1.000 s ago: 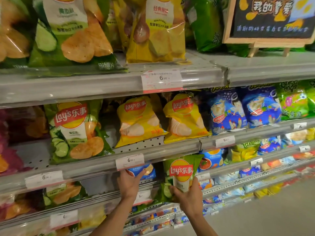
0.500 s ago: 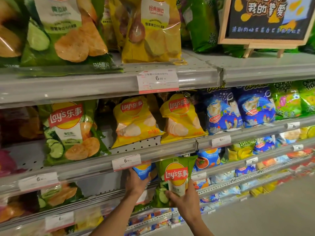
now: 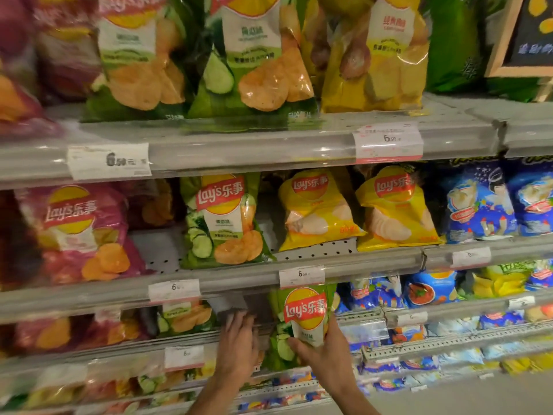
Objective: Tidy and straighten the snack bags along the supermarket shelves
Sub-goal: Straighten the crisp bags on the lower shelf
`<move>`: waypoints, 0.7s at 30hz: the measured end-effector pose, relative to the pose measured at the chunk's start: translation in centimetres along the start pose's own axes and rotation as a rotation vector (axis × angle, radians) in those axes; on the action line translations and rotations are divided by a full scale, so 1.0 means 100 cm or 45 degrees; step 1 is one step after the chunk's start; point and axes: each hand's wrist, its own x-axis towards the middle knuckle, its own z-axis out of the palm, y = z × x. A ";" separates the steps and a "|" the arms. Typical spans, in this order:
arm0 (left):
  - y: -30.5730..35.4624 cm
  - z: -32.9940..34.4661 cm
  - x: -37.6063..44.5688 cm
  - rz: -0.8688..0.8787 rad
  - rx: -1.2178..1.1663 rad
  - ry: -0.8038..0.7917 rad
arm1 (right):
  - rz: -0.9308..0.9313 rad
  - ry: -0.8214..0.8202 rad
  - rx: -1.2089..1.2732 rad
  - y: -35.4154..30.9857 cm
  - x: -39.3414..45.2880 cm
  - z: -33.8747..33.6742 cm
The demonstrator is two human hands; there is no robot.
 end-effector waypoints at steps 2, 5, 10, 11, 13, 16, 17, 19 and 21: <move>-0.022 -0.010 -0.014 0.011 0.081 0.010 | -0.008 -0.035 -0.053 -0.014 0.004 0.021; -0.049 -0.018 -0.026 -0.018 0.187 -0.028 | -0.042 -0.072 -0.134 -0.036 0.014 0.052; -0.073 -0.015 -0.034 0.043 0.321 -0.113 | -0.099 -0.005 -0.157 -0.061 0.036 0.087; -0.075 -0.013 -0.036 0.051 0.326 -0.126 | -0.091 0.035 -0.169 -0.064 0.041 0.092; -0.080 -0.011 -0.038 0.042 0.334 -0.170 | -0.080 0.082 -0.192 -0.067 0.051 0.101; -0.084 -0.008 -0.039 0.042 0.343 -0.198 | -0.011 0.043 -0.197 -0.063 0.064 0.111; -0.085 -0.008 -0.040 0.046 0.338 -0.195 | 0.009 0.031 -0.216 -0.061 0.067 0.113; -0.085 -0.008 -0.041 0.061 0.315 -0.184 | 0.019 0.001 -0.259 -0.055 0.069 0.119; -0.086 -0.010 -0.042 0.072 0.295 -0.181 | 0.018 -0.041 -0.248 -0.050 0.068 0.127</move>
